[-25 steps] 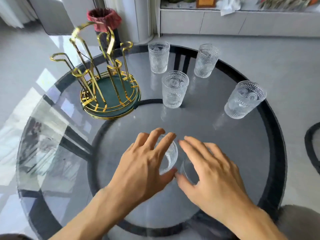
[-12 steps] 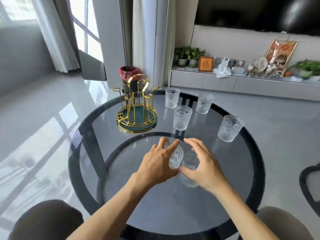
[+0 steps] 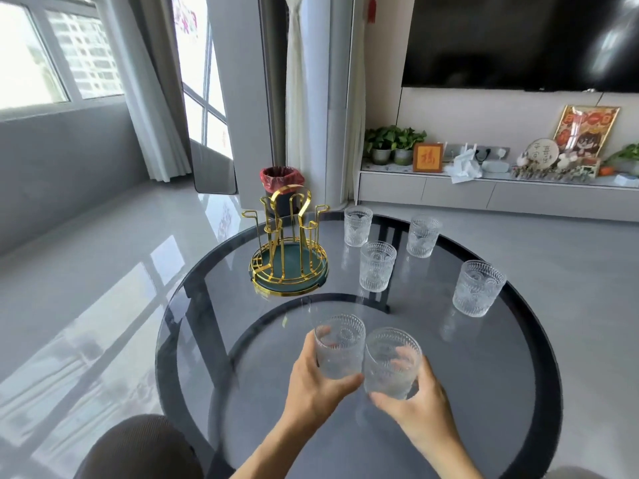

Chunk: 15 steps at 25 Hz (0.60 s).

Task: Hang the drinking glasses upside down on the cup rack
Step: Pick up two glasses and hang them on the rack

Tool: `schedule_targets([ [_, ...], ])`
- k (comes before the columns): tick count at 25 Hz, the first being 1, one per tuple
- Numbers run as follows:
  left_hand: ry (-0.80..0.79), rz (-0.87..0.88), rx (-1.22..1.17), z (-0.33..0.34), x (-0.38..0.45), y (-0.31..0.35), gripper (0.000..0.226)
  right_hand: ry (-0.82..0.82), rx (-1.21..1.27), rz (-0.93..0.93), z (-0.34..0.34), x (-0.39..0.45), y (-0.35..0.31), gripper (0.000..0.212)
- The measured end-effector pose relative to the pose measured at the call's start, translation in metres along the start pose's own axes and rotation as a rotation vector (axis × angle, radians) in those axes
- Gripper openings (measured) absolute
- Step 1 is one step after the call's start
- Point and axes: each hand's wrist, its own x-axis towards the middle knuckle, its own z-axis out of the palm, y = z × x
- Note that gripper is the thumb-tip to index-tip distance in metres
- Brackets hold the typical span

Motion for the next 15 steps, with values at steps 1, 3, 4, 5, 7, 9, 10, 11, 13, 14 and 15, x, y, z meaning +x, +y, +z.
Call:
schedule_targets([
  [1,0.018,-0.001,-0.074,-0.005,0.002,0.002,0.068,0.010,0.038,0.006,0.004,0.006,-0.003,0.070],
  [3,0.045,0.015,-0.191,-0.021,0.011,0.011,0.056,0.032,0.148,0.033,0.014,0.019,-0.012,0.067],
  [4,0.074,0.031,-0.219,-0.030,0.017,0.016,0.053,0.046,0.183,0.043,0.021,0.023,-0.015,0.067],
  [5,0.119,0.047,-0.238,-0.041,0.023,0.023,0.055,0.068,0.191,0.042,0.026,0.026,-0.016,0.065],
  [7,0.244,0.062,-0.264,-0.065,0.039,0.040,0.067,0.101,0.135,0.032,0.033,0.029,-0.018,0.062],
  [9,0.340,0.075,-0.252,-0.088,0.060,0.053,0.073,0.078,0.046,-0.010,0.036,0.027,-0.017,0.062],
  [10,0.380,0.086,-0.203,-0.099,0.071,0.061,0.075,0.059,0.025,-0.034,0.036,0.026,-0.017,0.062],
  [11,0.422,0.085,-0.128,-0.107,0.081,0.068,0.080,0.044,0.014,-0.050,0.036,0.025,-0.017,0.063],
  [13,0.517,0.071,0.005,-0.121,0.098,0.079,0.084,0.027,-0.003,-0.059,0.035,0.025,-0.017,0.064],
  [14,0.559,0.079,0.059,-0.126,0.105,0.083,0.082,0.025,-0.007,-0.055,0.036,0.025,-0.017,0.065],
  [15,0.591,0.098,0.116,-0.130,0.112,0.087,0.079,0.026,-0.012,-0.053,0.036,0.026,-0.017,0.066],
])
